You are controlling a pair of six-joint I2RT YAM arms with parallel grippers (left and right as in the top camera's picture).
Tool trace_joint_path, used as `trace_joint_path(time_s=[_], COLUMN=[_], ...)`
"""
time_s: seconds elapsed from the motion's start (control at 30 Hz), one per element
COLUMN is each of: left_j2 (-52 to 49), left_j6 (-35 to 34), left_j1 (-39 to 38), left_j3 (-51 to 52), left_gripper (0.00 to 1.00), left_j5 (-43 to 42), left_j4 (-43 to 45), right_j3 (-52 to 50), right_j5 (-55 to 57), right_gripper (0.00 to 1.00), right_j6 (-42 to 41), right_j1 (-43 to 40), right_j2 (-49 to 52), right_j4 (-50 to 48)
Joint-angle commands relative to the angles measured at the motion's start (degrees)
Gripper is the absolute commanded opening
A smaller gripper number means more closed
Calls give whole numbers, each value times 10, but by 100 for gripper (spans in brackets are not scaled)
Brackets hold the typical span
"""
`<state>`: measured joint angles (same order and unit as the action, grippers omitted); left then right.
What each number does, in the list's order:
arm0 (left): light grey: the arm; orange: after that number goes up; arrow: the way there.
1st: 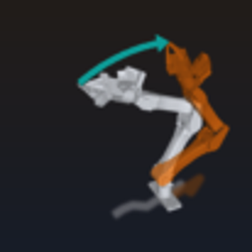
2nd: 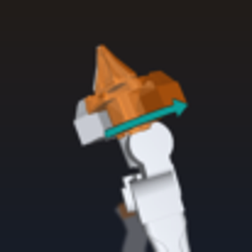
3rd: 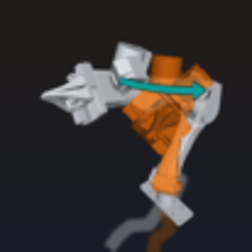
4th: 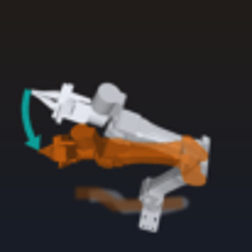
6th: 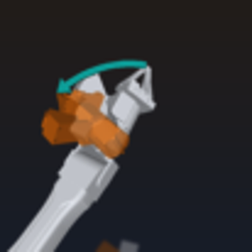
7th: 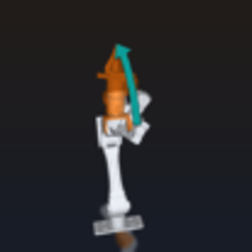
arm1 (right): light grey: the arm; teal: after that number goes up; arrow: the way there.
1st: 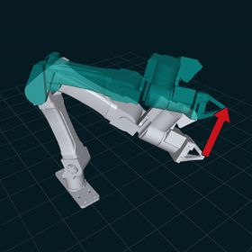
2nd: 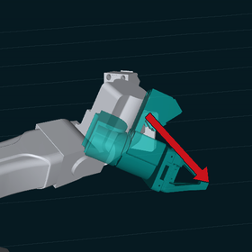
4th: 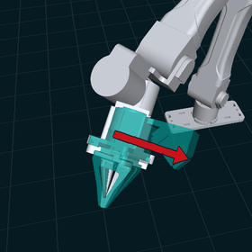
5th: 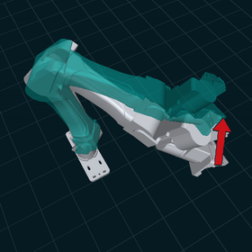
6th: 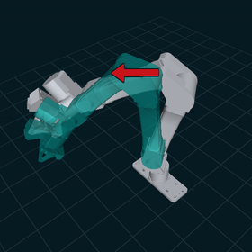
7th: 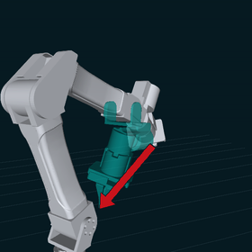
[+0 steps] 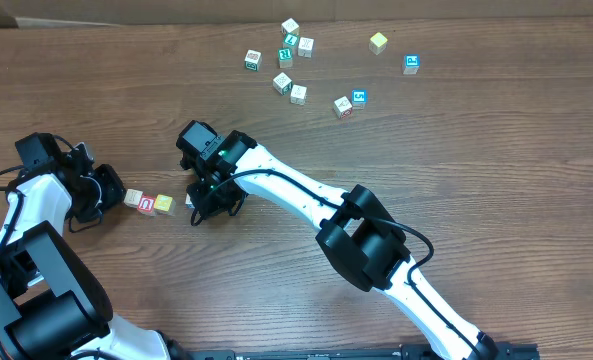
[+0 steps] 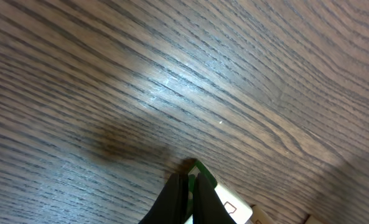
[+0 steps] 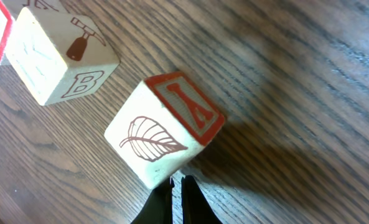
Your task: Form a horizontal line
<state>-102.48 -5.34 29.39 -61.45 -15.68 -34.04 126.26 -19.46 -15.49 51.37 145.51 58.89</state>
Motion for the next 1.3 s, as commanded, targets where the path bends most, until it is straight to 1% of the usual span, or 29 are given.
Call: trace_joint_path(time_s=[0.0, 0.17, 0.63, 0.87, 1.27], left_j2=[-10, -10, -10, -10, -10], left_j6=[15, 15, -27, -45, -45], left_j1=[-3, -3, -7, -7, -7], left_j3=[4, 4, 5, 5, 4], left_gripper=[4, 4, 4, 4, 4], left_j5=[-9, -9, -9, -9, -9], left_j4=[0, -3, -18, -21, -40], right_j3=[-6, -6, -6, -6, -6], right_j5=[-13, -38, -64, -98, -107], right_gripper=[5, 5, 4, 4, 4], right_j6=[10, 10, 10, 10, 10], right_j1=[0, 0, 0, 0, 0], right_j2=[-2, -2, -2, -2, -2], right_j4=[-3, -3, -3, -3, -1])
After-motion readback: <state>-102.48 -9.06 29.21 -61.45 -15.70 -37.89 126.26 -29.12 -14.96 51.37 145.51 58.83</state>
